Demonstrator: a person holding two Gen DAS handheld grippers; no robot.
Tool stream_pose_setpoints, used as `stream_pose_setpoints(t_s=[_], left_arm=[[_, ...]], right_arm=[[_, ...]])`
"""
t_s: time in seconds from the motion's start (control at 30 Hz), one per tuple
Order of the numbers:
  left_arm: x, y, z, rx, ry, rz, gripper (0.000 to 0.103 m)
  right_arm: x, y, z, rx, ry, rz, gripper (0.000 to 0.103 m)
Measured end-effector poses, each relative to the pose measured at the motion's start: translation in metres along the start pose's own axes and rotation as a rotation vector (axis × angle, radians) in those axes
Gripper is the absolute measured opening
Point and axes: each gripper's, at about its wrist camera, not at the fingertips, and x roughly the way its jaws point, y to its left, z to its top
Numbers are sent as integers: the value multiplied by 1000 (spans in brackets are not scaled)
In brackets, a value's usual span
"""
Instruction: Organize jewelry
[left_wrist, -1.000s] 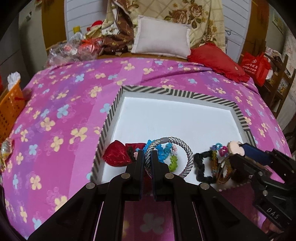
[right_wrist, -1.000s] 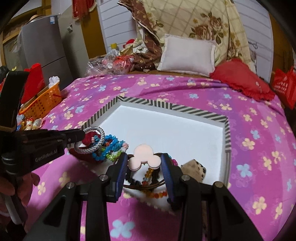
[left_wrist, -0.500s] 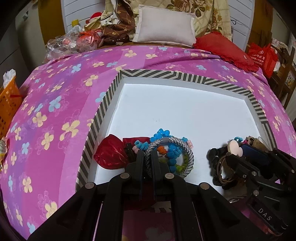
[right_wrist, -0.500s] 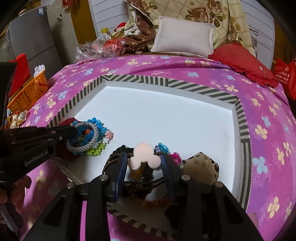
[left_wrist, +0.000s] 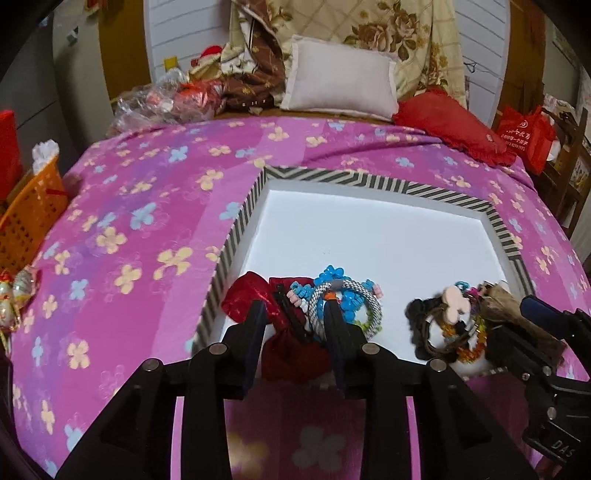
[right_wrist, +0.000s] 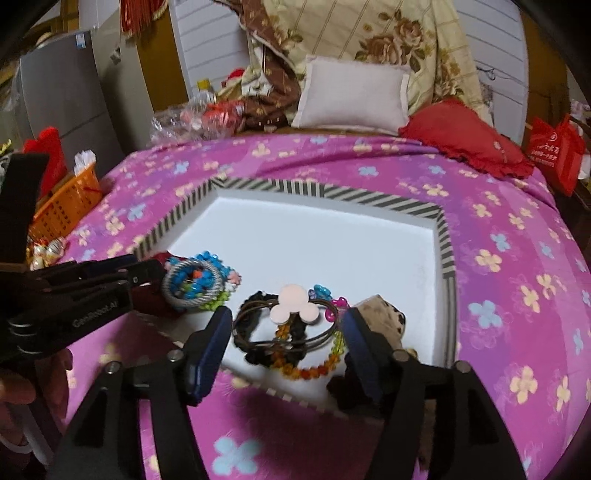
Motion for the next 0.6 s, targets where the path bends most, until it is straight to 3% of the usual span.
stream_pose_setpoints(t_s=[0.27, 0.6], left_arm=[[-56, 0, -25, 1, -73, 22, 22], [-106, 3, -53, -13, -105, 37, 22]], right_arm=[[-48, 7, -25, 47, -69, -31, 81], [-83, 16, -54, 77, -75, -50, 84]])
